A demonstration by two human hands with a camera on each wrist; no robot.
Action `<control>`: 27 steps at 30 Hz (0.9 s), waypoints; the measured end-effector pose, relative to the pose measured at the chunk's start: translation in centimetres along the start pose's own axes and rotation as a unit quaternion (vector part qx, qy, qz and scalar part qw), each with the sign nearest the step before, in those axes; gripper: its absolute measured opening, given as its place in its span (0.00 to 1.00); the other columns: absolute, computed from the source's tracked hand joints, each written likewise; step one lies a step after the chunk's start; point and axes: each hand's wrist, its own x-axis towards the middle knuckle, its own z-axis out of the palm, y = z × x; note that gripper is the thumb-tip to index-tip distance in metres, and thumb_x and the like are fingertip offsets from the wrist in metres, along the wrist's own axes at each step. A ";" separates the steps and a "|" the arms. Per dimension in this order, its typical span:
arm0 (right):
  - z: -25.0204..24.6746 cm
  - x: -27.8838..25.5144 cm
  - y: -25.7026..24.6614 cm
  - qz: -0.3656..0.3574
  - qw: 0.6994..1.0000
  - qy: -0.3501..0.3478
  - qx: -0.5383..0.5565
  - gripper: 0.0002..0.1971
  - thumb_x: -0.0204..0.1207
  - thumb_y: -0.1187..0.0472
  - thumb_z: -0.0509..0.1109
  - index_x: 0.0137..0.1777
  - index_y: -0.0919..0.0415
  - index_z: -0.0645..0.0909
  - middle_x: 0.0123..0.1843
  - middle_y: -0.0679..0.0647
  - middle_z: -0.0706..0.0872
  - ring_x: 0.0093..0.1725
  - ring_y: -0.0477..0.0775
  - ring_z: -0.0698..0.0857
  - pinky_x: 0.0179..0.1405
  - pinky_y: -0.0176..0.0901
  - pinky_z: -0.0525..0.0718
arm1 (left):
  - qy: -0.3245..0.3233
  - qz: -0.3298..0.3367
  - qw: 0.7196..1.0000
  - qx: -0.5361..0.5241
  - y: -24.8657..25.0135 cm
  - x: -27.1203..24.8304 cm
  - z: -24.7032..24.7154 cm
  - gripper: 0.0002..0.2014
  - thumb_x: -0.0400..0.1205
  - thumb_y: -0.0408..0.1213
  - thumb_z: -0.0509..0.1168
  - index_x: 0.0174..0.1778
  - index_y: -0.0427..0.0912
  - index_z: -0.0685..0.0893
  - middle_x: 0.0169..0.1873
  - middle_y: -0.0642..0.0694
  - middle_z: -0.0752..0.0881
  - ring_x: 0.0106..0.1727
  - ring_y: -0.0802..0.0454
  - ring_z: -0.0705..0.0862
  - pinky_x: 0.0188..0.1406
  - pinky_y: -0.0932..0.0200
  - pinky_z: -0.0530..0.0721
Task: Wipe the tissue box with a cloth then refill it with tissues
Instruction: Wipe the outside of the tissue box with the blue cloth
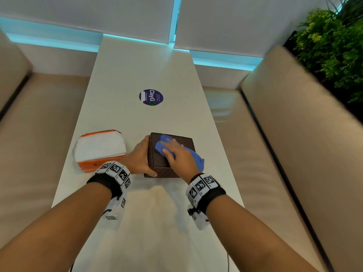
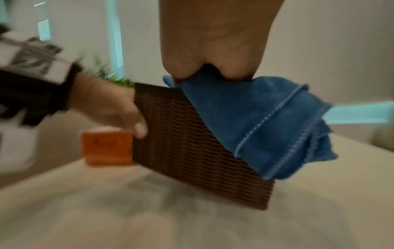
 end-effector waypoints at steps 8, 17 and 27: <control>0.6 1.4 -2.5 0.071 0.997 -0.006 -0.021 0.22 0.87 0.55 0.53 0.79 0.55 0.67 0.84 0.56 0.64 0.85 0.57 0.56 0.84 0.53 0.57 | 0.015 -0.036 0.999 -0.002 -0.1 0.3 0.3 0.58 0.45 0.51 0.81 0.72 0.44 0.63 0.65 0.43 0.75 0.67 0.44 0.77 0.68 0.41 0.79; 2.3 2.8 -3.6 0.031 0.999 -0.023 -0.038 0.21 0.87 0.57 0.53 0.79 0.58 0.66 0.84 0.57 0.61 0.85 0.56 0.56 0.85 0.51 0.53 | 0.009 -0.051 0.999 -0.008 0.8 -0.3 1.0 0.32 0.54 0.35 0.83 0.52 0.48 0.78 0.49 0.47 0.84 0.52 0.54 0.84 0.55 0.53 0.82; -1.7 3.0 4.1 0.182 0.980 0.077 -0.038 0.19 0.86 0.58 0.53 0.74 0.56 0.72 0.76 0.61 0.74 0.74 0.64 0.74 0.72 0.54 0.73 | 0.041 -0.027 0.999 -0.018 0.2 -0.1 1.0 0.62 0.46 0.49 0.81 0.77 0.45 0.60 0.68 0.45 0.75 0.70 0.46 0.76 0.72 0.41 0.76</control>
